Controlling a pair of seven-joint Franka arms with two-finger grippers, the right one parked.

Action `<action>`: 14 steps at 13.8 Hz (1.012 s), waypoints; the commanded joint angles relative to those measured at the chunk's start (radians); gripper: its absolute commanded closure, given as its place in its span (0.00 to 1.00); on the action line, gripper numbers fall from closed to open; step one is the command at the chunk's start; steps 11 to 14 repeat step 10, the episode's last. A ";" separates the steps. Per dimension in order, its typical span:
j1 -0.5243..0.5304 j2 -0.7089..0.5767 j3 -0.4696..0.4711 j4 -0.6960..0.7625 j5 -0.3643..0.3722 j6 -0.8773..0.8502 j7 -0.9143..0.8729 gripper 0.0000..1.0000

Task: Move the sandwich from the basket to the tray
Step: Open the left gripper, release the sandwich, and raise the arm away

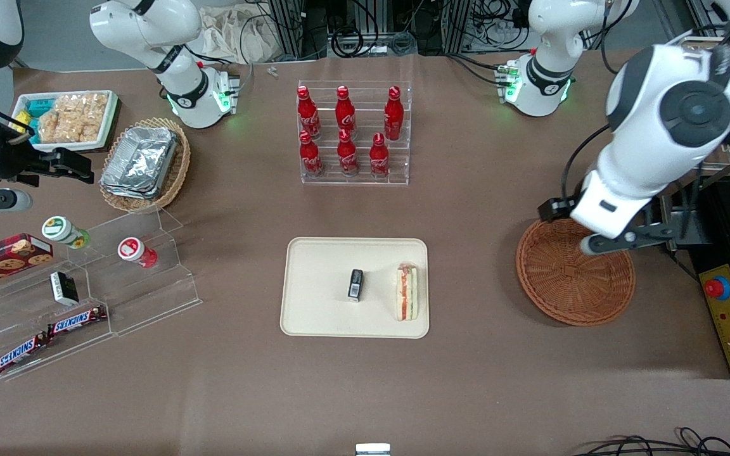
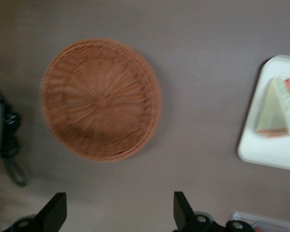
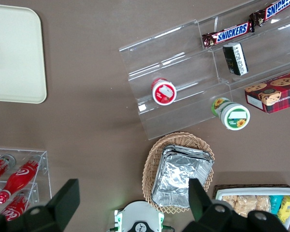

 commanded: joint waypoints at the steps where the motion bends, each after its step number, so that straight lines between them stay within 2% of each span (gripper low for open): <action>1: 0.087 -0.046 -0.007 -0.037 -0.025 -0.021 0.128 0.01; 3: 0.146 -0.043 -0.007 -0.019 -0.043 -0.024 0.150 0.00; 5: 0.198 -0.032 -0.007 0.024 -0.102 -0.025 0.217 0.00; 7: 0.210 -0.018 -0.007 0.063 -0.090 -0.033 0.318 0.00; 10: 0.212 0.020 -0.007 0.125 -0.085 -0.060 0.328 0.00; 14: 0.212 0.020 -0.007 0.125 -0.085 -0.060 0.328 0.00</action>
